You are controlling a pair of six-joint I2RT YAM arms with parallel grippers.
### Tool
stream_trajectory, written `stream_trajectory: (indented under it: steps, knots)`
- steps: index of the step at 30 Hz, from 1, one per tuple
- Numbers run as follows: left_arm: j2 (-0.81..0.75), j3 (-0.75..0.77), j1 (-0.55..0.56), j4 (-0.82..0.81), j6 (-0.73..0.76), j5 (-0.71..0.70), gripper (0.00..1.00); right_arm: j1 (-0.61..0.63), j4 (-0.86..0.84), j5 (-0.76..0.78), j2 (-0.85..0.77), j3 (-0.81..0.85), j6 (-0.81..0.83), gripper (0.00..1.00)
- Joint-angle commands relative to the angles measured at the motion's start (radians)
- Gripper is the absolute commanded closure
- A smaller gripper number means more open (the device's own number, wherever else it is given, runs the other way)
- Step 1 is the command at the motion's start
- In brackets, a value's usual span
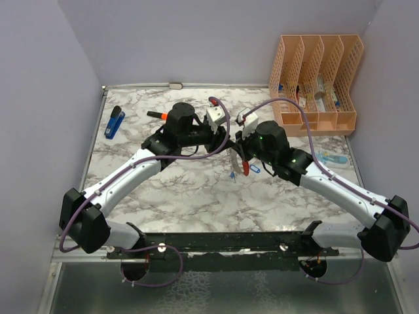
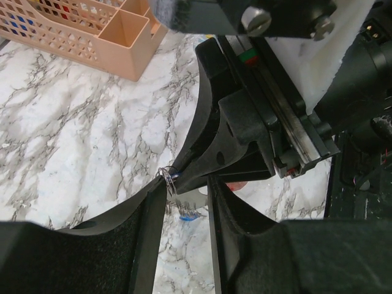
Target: Put the keys on the keyring
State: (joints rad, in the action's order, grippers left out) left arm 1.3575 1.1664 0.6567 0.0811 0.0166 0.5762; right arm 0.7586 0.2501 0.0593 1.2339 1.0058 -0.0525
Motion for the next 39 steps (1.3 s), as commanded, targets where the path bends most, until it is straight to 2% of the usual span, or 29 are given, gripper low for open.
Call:
stream_trajectory:
  steps: [1, 14, 29, 39]
  knots:
    - [0.005, 0.007, 0.006, -0.004, 0.008, -0.025, 0.65, 0.008, -0.011, 0.018, -0.020, 0.040, -0.030, 0.99]
    - [0.001, -0.009, 0.006, -0.008, 0.078, -0.070, 0.67, 0.008, 0.003, -0.013, -0.058, 0.039, -0.063, 0.99]
    - [0.013, 0.012, 0.006, -0.019, 0.010, -0.031, 0.67, 0.022, 0.008, -0.013, -0.068, 0.036, -0.072, 0.99]
    - [0.028, 0.014, 0.006, -0.015, 0.024, -0.068, 0.70, 0.037, 0.017, -0.003, -0.086, 0.043, -0.071, 0.99]
